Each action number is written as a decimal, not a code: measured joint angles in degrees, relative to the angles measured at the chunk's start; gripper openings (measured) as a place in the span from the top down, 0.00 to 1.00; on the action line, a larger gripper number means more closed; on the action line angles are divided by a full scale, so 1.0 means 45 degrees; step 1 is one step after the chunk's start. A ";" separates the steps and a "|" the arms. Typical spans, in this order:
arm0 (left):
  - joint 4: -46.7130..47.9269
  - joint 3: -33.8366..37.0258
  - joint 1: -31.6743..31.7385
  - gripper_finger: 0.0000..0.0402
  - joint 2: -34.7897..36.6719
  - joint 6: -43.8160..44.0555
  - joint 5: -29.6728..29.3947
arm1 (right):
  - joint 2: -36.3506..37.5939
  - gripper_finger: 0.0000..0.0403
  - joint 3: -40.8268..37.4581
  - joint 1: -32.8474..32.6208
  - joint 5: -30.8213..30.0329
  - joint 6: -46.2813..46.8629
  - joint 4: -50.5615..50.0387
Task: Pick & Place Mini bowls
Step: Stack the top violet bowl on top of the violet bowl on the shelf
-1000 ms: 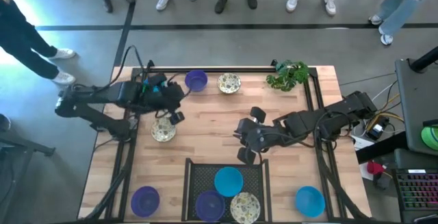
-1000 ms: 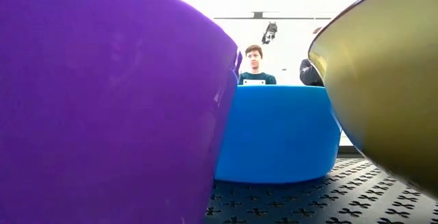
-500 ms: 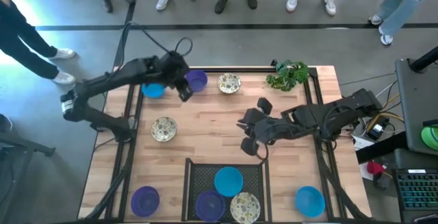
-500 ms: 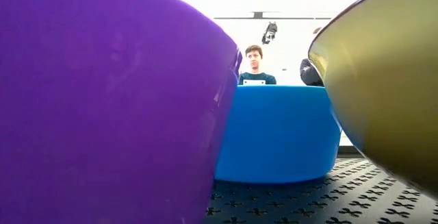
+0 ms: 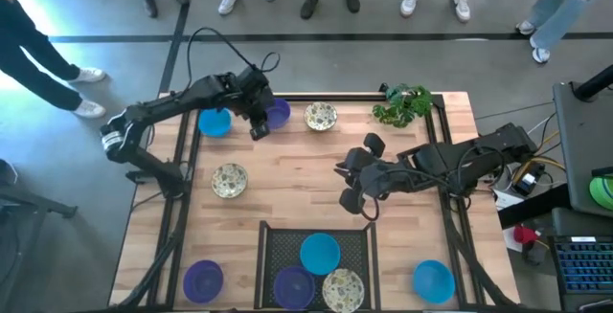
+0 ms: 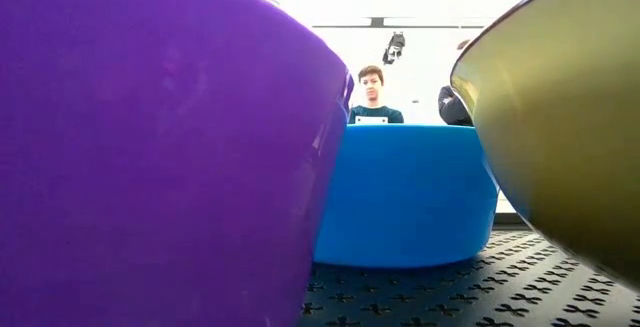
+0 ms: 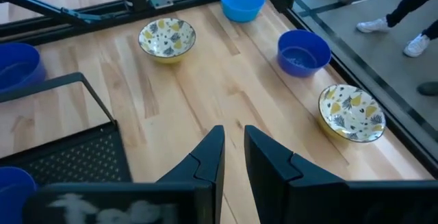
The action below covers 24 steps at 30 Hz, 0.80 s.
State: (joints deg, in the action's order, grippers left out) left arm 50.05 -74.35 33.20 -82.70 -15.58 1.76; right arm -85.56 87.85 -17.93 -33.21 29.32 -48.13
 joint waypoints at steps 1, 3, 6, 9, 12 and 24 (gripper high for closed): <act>-0.0022 0.0125 0.0046 0.81 0.0000 -0.0671 0.0109 | 0.0000 0.87 0.0000 -0.0001 0.0000 0.0000 -0.0023; -0.0021 0.0549 0.0116 0.81 0.0068 -0.2200 0.0168 | 0.0000 0.87 -0.0005 -0.0005 0.0000 0.0000 -0.0068; -0.0169 0.1305 0.0123 0.81 0.0112 -0.3369 0.0170 | 0.0000 0.87 -0.0024 -0.0005 0.0000 0.0005 -0.0355; -0.0677 0.1974 0.0109 0.81 0.0130 -0.4185 -0.0201 | 0.0000 0.87 -0.0024 -0.0005 0.0000 0.0000 -0.0369; -0.0930 0.2537 0.0124 0.81 0.0131 -0.4652 -0.1013 | 0.0000 0.87 -0.0024 -0.0010 0.0002 -0.0174 -0.0403; -0.3620 0.3778 0.0254 0.81 0.0098 -0.5601 -0.2078 | 0.0019 0.87 -0.0024 -0.0010 0.0005 -0.0520 -0.0409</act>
State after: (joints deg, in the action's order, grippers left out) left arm 33.76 -57.35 34.34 -82.25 -40.78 -7.60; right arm -85.47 87.74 -17.98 -33.19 26.98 -49.97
